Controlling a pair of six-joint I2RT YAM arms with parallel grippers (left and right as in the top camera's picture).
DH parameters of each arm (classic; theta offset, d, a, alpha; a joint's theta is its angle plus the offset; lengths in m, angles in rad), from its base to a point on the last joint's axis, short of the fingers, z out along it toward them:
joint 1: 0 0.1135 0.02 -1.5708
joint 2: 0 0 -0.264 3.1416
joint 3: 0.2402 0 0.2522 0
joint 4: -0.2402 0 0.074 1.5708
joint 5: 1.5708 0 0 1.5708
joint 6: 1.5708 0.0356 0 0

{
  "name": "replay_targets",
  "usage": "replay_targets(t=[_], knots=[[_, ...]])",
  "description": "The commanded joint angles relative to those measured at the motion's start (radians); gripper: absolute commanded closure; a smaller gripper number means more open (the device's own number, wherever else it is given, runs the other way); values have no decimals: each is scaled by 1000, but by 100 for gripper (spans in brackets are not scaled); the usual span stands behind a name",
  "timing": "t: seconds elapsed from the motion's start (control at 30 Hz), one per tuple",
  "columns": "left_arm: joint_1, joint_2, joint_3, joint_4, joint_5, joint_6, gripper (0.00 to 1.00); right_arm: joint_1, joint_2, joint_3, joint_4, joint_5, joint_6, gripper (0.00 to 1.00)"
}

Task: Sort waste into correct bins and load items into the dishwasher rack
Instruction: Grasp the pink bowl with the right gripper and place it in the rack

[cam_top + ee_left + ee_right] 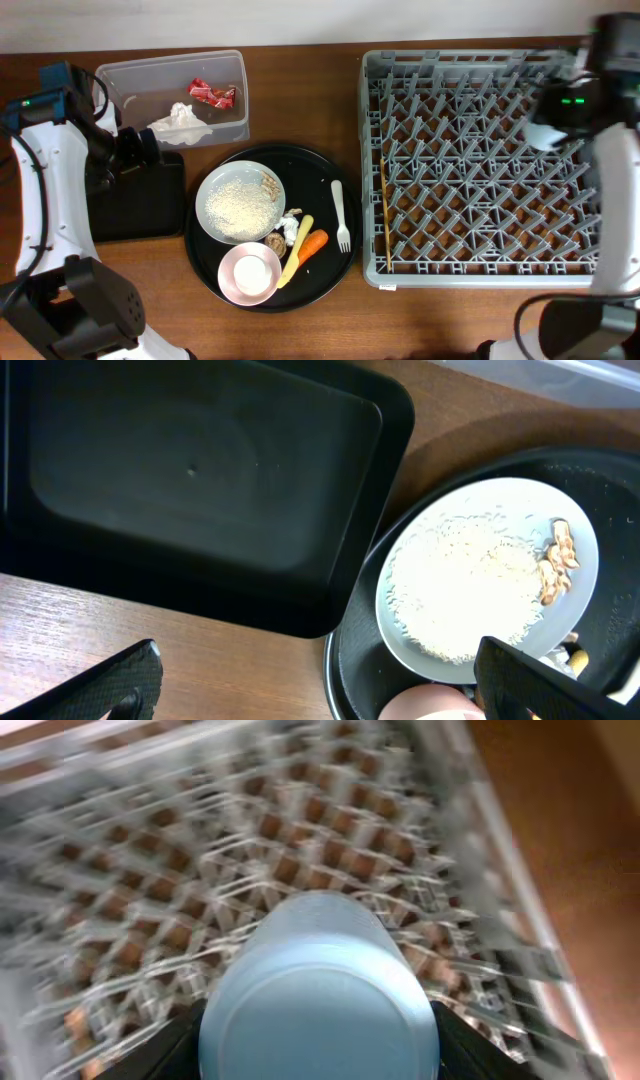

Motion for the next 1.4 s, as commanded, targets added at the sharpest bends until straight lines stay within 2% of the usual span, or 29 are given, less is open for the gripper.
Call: replay_targets(t=[0.0, 0.1, 0.23, 0.4, 0.43, 0.47, 0.5, 0.53, 0.67, 0.7, 0.77, 0.87, 1.0, 1.03, 1.1, 1.17, 1.27, 1.37], knots=[[0, 3, -1, -2, 12, -6, 1, -147, 80, -8, 9, -56, -18, 44], [0, 3, -1, -2, 11, -6, 1, -226, 196, -8, 14, -111, -31, 44], [0, 3, -1, -1, 12, -6, 1, -224, 303, -10, 31, -105, -31, 47], [0, 3, -1, -5, 12, -6, 1, -224, 322, -129, 125, -104, -31, 46], [0, 3, -1, -5, 12, -6, 0, -224, 322, -146, 132, -105, -31, 43], [0, 3, -1, -5, 12, -6, 1, -224, 322, -148, 136, -105, -31, 31], [0, 3, -1, -6, 12, -6, 1, -224, 321, -148, 148, -108, -31, 6], [0, 3, -1, -10, 12, -6, 1, -224, 315, -141, 139, -124, -31, 1], [0, 3, -1, -13, 12, -6, 1, -187, 147, -9, 31, -191, -70, 1], [0, 3, -1, -12, 11, -6, 1, -143, 84, -6, 2, -219, -111, 1], [0, 3, -1, -13, 8, -6, 1, 49, 4, -6, -133, -243, -156, 1], [3, 3, -1, -12, 8, -6, 1, 427, 2, -18, -230, -243, -182, 0], [3, 3, -1, -8, 8, -6, 1, 840, 10, -148, -156, -244, -180, 0], [3, 3, -1, -9, 8, -6, 1, 937, 17, -204, -100, -244, -180, 0], [3, 3, -1, -9, 8, -6, 1, 1136, 18, -357, 134, -243, -180, 1], [3, 3, -1, -9, 8, -6, 1, 1268, 19, -456, 334, -244, -181, 2], [3, 3, -1, -11, 8, -6, 1, 1331, 66, -459, 409, -282, -180, 1], [3, 3, -1, -16, 8, -6, 1, 1334, 163, -459, 505, -291, -160, 1]])
